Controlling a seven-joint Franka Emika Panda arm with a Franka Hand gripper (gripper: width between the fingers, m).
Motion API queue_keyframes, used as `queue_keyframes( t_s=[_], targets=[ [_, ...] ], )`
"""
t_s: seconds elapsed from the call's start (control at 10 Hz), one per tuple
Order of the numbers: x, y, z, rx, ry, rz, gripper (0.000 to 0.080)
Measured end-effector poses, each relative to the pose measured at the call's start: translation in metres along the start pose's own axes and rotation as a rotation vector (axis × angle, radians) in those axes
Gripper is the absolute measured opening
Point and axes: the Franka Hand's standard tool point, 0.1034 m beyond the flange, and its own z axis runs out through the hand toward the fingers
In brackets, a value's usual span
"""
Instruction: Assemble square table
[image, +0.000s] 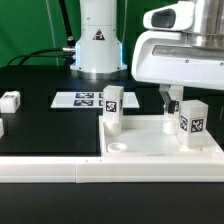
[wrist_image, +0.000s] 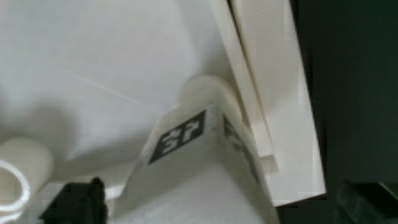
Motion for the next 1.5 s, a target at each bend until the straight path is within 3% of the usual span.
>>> queue_keyframes(
  t_s=[0.5,0.8,1.0,1.2,1.5],
  targets=[
    [0.0029,0.0053,-0.0002,-0.002,0.001,-0.361,0.0649],
    [0.003,0.0057,0.0,-0.003,0.001,-0.369,0.0621],
    [0.0029,0.0056,0.0,-0.003,0.001,-0.331,0.0287],
    [0.0029,0.0059,0.0002,-0.002,0.0,-0.314,0.029],
    [0.0026,0.0055,0.0004,0.0,0.0,-0.06,0.029]
  ],
)
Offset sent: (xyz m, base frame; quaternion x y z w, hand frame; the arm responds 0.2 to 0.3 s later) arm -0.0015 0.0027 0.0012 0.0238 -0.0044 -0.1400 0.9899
